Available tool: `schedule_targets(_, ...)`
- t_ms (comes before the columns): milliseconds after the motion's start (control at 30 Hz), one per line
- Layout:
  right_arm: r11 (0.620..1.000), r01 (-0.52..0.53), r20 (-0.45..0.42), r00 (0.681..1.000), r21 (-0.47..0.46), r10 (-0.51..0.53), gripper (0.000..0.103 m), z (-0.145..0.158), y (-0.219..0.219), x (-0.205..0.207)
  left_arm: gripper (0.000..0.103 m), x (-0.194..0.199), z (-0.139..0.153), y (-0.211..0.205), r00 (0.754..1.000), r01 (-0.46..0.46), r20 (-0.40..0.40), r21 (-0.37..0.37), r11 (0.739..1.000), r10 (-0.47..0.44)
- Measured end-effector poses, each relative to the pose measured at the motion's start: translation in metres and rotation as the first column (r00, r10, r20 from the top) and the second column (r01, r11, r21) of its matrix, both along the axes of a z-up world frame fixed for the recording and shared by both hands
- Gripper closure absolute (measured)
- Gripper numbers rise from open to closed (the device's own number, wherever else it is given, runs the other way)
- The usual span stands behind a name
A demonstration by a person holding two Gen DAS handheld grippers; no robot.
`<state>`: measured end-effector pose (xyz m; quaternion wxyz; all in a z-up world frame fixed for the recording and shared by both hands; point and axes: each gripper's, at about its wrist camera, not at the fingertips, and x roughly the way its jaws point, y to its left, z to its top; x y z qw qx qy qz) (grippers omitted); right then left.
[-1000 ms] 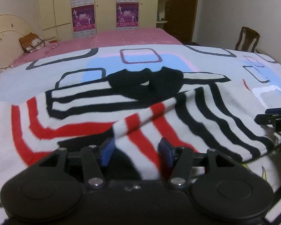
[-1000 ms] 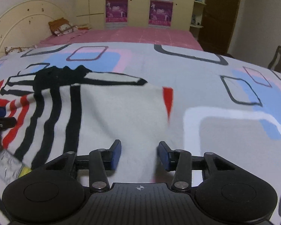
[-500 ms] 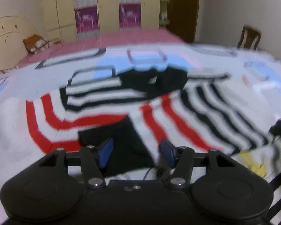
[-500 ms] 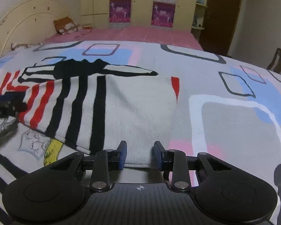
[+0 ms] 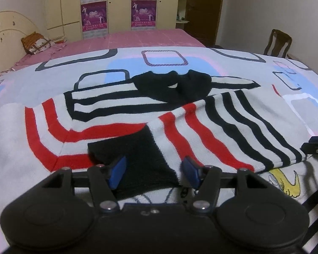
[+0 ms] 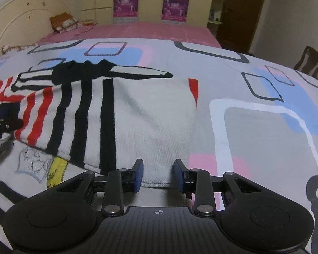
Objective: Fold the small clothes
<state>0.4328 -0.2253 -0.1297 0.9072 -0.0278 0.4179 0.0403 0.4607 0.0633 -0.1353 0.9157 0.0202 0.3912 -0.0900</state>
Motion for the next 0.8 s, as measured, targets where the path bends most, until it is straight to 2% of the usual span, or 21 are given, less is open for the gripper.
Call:
schedule_targets(67,1.000,0.013,0.000,1.000,-0.007,-0.013,0.070,0.001,0.001,-0.001,0.043,0.000,0.001,0.003,1.000,0.009,-0.005,-0.011,1.000,-0.009)
schedule_targets(100,1.000,0.017,-0.001,1.000,-0.014,-0.017,0.065,0.003,0.002,-0.001,0.038,0.000,0.002,0.004,1.000,0.014,-0.008,-0.019,1.000,-0.014)
schedule_targets(133,0.999,0.026,0.006,1.000,-0.022,-0.025,0.046,0.007,0.004,-0.003,0.025,0.000,0.004,0.007,1.000,0.017,-0.008,-0.031,0.999,-0.018)
schedule_targets(167,0.999,0.031,0.024,0.999,-0.023,-0.031,0.038,0.011,0.004,-0.006,0.017,-0.002,0.006,0.009,1.000,0.015,-0.004,-0.038,0.999,-0.016)
schedule_targets(200,0.999,0.032,0.044,0.999,-0.019,-0.032,0.038,0.015,0.006,-0.008,0.009,-0.005,0.009,0.012,1.000,0.007,0.007,-0.027,1.000,-0.006)
schedule_targets(400,0.998,0.062,0.094,0.994,0.004,-0.063,0.038,0.031,0.011,-0.015,0.009,-0.018,0.021,0.045,0.999,-0.043,0.031,-0.024,0.999,0.044)
schedule_targets(533,0.995,0.093,0.089,0.991,0.047,-0.097,0.039,0.032,0.013,-0.015,0.011,-0.035,0.030,0.084,0.992,-0.116,0.048,-0.033,0.993,0.117)
schedule_targets(633,0.993,0.104,0.073,0.992,0.054,-0.108,0.062,0.030,0.018,-0.014,0.012,-0.051,0.033,0.118,0.984,-0.169,0.053,-0.027,0.985,0.170)
schedule_targets(733,0.992,0.108,0.059,0.992,0.066,-0.112,0.064,0.028,0.022,-0.011,0.017,-0.073,0.033,0.168,0.960,-0.274,0.060,-0.001,0.962,0.274)
schedule_targets(767,0.992,0.108,0.057,0.992,0.069,-0.112,0.064,0.027,0.023,-0.011,0.021,-0.080,0.033,0.187,0.947,-0.317,0.058,-0.014,0.948,0.317)
schedule_targets(800,0.992,0.107,0.057,0.992,0.069,-0.111,0.064,0.027,0.024,-0.009,0.028,-0.090,0.031,0.213,0.922,-0.381,0.053,-0.050,0.923,0.383)
